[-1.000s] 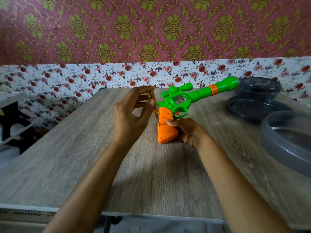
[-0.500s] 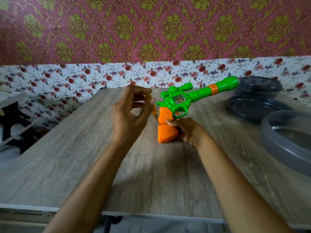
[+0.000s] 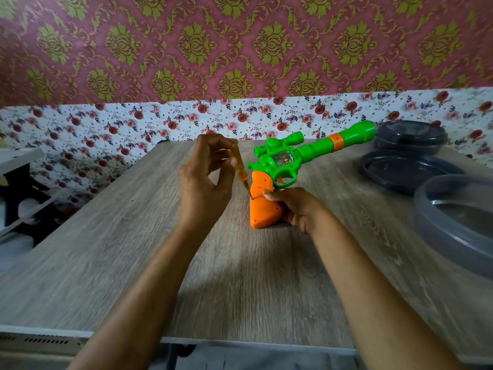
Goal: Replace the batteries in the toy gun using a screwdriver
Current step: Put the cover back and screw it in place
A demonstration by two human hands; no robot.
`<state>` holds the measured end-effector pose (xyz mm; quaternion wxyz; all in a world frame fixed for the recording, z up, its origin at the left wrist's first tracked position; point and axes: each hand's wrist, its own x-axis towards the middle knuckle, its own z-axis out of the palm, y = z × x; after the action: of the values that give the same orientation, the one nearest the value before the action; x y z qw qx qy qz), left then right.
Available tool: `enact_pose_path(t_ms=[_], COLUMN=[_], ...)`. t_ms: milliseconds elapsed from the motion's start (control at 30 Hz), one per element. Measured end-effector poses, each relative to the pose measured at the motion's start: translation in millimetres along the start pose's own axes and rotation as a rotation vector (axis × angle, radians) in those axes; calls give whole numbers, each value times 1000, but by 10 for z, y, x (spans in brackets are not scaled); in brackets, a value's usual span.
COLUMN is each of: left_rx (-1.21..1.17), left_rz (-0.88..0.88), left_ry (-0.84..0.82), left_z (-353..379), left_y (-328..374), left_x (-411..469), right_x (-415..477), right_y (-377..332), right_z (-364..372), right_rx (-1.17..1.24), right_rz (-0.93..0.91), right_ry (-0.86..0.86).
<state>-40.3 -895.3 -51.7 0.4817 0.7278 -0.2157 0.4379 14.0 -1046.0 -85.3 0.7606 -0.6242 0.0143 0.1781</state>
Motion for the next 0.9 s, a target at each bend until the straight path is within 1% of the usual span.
enact_pose_path(t_ms=[133, 233, 367, 500, 600, 800, 900], left_rx=[67, 145, 64, 66, 68, 32, 118], left_rz=[11, 73, 30, 39, 56, 24, 30], left_ry=[5, -19, 57, 116, 105, 81, 66], left_z=[11, 9, 5, -3, 3, 1, -7], left_y=[5, 23, 47, 33, 16, 18, -8], left_x=[-2, -7, -10, -6, 4, 3, 11], right_x=[-11, -8, -12, -14, -1, 22, 23], right_y=[-8, -10, -19, -13, -7, 11, 8], right_z=[6, -3, -2, 4, 3, -3, -10], right_rx=[1, 4, 10, 15, 3, -17, -15], right_rz=[6, 6, 3, -4, -2, 10, 4], right_ry=[0, 2, -13, 0, 7, 11, 13])
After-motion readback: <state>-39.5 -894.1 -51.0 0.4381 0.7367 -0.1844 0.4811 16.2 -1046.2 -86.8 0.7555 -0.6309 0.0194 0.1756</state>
